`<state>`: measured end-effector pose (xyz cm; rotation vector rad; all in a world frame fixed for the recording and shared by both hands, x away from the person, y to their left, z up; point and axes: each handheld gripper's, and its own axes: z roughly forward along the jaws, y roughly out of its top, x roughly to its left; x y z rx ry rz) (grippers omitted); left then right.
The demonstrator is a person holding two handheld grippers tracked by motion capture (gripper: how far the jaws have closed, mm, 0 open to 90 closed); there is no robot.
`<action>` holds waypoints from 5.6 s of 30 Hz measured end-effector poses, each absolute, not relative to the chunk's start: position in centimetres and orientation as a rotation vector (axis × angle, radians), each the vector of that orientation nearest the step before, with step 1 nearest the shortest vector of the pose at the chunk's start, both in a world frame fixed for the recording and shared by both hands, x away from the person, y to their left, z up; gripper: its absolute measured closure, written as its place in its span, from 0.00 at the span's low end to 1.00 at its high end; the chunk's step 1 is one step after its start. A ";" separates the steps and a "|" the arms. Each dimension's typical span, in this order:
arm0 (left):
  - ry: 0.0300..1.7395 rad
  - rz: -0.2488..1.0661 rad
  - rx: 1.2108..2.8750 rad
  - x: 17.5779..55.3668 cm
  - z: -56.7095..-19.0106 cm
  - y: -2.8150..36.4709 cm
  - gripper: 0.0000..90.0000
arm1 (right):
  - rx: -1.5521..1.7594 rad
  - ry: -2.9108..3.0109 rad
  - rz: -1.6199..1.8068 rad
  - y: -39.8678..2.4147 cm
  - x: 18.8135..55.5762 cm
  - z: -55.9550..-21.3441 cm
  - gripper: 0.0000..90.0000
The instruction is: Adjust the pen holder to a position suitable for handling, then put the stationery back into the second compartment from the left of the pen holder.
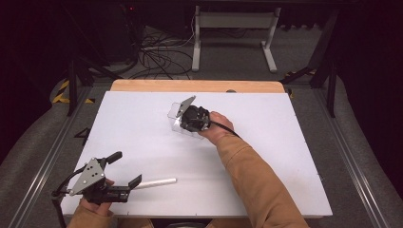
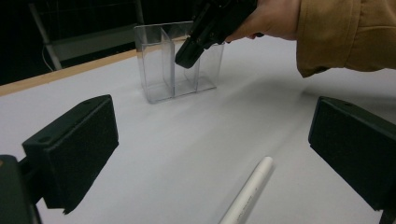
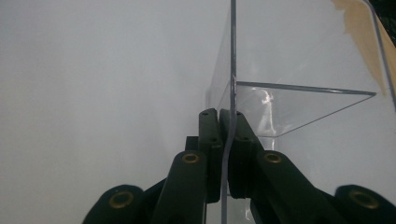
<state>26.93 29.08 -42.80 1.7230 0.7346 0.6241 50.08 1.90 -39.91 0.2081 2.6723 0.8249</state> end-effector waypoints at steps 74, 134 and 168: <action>0.718 0.604 1.745 27.8 -42.9 28.2 0.02 | 0.097 2.708 1.201 -4.8 41.2 -36.2 0.37; 0.664 0.452 1.997 31.5 -40.1 26.6 0.10 | 0.649 2.170 1.562 -18.5 33.2 -41.6 0.01; 0.530 0.283 2.377 33.7 -39.4 24.5 0.32 | 0.667 2.201 1.571 -19.0 32.9 -42.5 0.02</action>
